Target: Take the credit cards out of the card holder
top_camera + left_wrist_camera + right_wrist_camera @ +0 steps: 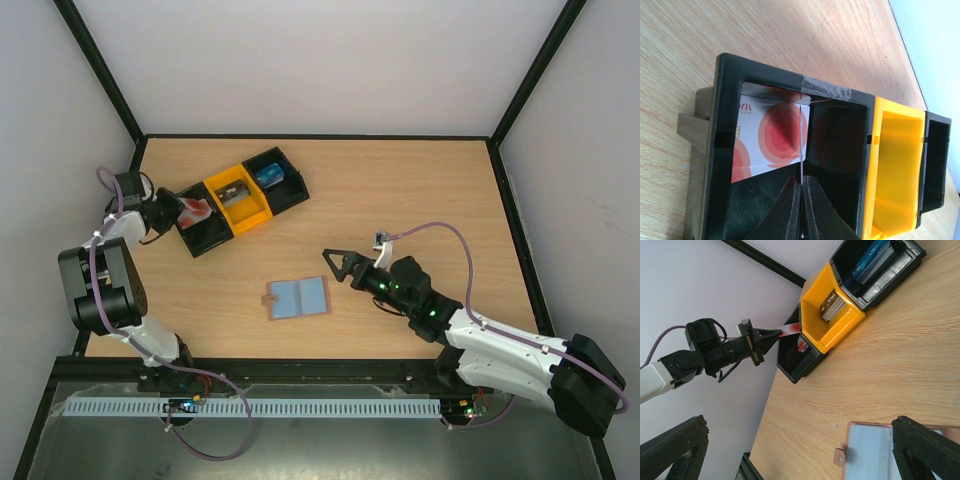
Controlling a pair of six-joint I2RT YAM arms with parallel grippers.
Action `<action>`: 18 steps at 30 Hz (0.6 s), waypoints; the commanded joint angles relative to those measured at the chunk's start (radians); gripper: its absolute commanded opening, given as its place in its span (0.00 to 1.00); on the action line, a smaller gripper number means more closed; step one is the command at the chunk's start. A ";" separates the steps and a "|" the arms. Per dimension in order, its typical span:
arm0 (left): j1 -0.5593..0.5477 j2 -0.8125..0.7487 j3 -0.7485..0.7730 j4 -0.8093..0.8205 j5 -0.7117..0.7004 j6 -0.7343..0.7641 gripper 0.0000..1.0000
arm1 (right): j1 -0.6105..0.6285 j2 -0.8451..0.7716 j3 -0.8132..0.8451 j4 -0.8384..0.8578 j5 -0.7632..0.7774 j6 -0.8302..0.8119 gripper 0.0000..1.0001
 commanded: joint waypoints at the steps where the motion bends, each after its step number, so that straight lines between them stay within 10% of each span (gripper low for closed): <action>1: 0.005 0.018 0.031 0.006 -0.011 0.003 0.03 | 0.001 -0.004 0.029 -0.020 0.023 -0.024 0.98; 18: -0.011 0.048 0.029 0.014 -0.056 0.003 0.03 | 0.001 -0.051 0.010 -0.039 0.044 -0.021 0.98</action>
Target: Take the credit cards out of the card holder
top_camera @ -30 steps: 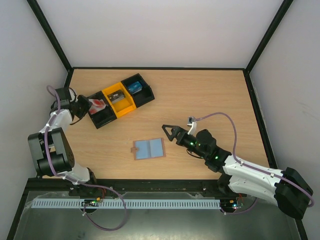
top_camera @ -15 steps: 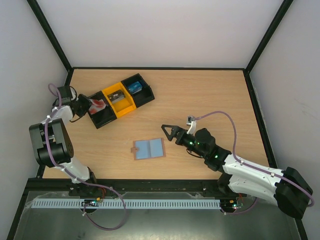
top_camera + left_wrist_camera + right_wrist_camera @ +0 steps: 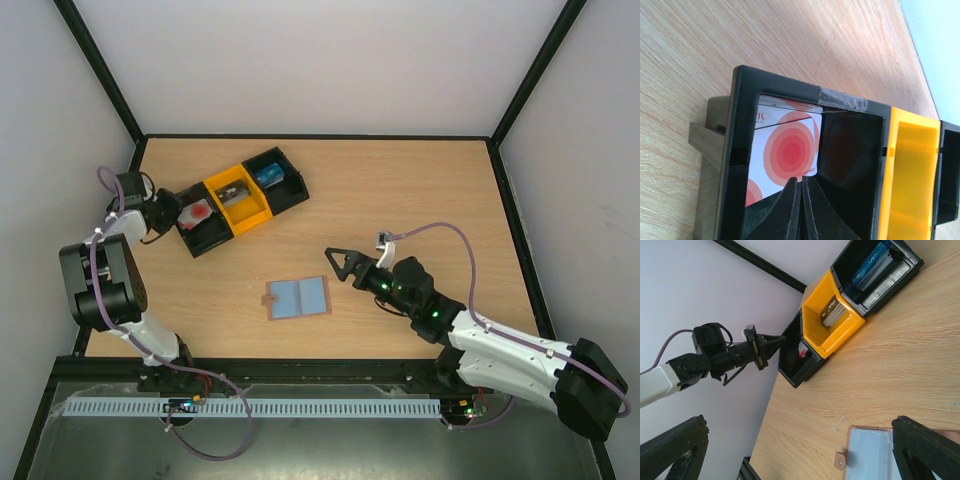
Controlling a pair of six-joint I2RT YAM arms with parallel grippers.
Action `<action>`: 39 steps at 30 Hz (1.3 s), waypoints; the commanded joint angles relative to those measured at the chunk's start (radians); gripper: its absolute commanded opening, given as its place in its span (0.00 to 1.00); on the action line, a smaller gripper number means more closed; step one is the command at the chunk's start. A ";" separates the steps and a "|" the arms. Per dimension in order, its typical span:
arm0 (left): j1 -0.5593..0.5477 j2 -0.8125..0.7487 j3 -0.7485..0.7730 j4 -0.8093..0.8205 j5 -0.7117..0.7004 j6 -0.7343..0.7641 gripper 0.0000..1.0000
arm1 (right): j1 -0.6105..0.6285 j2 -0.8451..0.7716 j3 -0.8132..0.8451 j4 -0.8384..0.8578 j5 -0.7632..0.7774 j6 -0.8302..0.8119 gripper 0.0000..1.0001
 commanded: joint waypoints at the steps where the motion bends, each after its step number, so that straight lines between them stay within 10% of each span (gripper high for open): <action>1: -0.008 0.021 0.023 0.000 -0.027 0.004 0.03 | 0.000 -0.024 0.010 -0.018 0.027 -0.017 0.98; 11: -0.036 -0.041 0.030 -0.020 -0.032 -0.007 0.18 | 0.001 -0.036 0.013 -0.045 0.041 -0.026 0.98; 19: -0.067 -0.149 0.008 -0.104 0.033 0.029 0.59 | 0.000 -0.018 0.034 -0.153 0.064 -0.026 0.98; 27: -0.086 -0.305 -0.130 -0.199 0.170 0.115 0.66 | 0.000 0.067 0.055 -0.222 0.009 -0.045 0.99; 39: -0.395 -0.573 -0.419 -0.144 0.194 0.026 0.63 | 0.004 0.347 0.030 -0.093 -0.199 0.009 0.48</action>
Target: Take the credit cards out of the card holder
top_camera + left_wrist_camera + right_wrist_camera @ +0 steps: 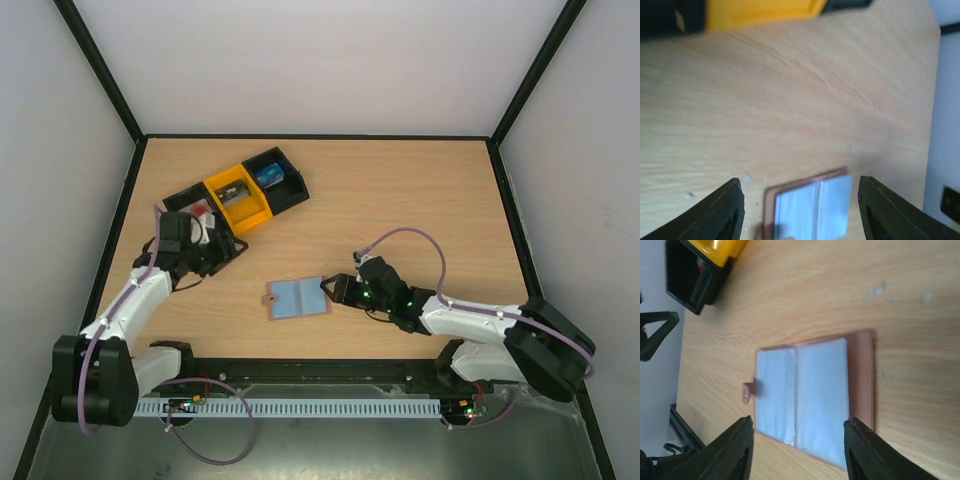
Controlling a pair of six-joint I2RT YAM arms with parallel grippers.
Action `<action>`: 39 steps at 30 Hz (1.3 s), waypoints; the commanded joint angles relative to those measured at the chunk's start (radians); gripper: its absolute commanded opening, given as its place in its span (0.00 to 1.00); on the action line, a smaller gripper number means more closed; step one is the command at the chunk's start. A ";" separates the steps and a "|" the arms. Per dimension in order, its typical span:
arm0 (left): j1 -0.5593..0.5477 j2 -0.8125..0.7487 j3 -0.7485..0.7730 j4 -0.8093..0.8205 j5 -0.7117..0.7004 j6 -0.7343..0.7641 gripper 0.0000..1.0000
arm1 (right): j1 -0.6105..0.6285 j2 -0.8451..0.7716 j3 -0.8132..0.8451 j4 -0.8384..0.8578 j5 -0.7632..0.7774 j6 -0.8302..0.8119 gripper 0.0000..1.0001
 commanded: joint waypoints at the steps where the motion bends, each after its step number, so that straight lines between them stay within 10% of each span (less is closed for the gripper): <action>1: -0.094 -0.069 -0.082 0.063 0.017 -0.077 0.63 | 0.006 0.072 -0.004 0.071 -0.068 0.017 0.45; 25: -0.429 0.190 -0.192 0.369 -0.069 -0.228 0.56 | 0.051 0.385 0.099 0.104 -0.132 -0.072 0.18; 39: -0.462 0.151 -0.161 0.232 -0.166 -0.197 0.62 | 0.107 0.470 0.067 0.168 -0.101 -0.010 0.13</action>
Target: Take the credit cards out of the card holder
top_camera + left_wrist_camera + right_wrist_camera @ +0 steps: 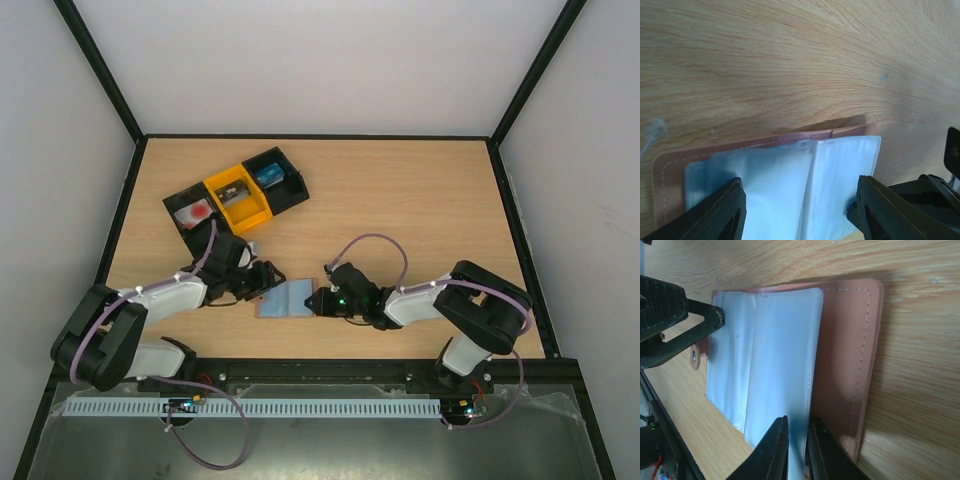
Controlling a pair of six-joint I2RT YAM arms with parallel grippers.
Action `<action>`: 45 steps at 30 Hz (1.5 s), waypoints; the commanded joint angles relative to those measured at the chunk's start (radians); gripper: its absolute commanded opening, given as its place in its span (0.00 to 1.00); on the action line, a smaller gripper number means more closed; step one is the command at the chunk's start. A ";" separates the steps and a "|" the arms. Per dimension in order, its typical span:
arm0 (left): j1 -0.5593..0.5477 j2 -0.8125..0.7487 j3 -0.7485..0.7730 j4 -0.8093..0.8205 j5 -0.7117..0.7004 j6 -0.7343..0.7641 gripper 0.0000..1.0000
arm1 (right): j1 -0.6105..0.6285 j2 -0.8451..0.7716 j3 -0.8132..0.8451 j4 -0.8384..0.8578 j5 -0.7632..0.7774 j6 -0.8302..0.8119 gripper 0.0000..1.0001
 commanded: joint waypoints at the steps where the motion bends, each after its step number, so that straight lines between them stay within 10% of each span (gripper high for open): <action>1: -0.004 -0.055 0.027 -0.145 -0.080 0.027 0.63 | 0.027 0.050 -0.018 -0.033 0.014 0.025 0.13; 17: -0.009 -0.022 0.017 -0.190 -0.132 0.051 0.57 | 0.030 0.052 -0.015 -0.025 0.039 0.050 0.13; 30: -0.008 -0.017 -0.019 -0.127 -0.118 0.039 0.20 | 0.038 0.013 -0.037 -0.026 0.111 0.075 0.08; 45: -0.009 -0.007 -0.050 0.060 0.049 -0.022 0.09 | 0.038 -0.074 -0.120 0.021 0.239 0.150 0.03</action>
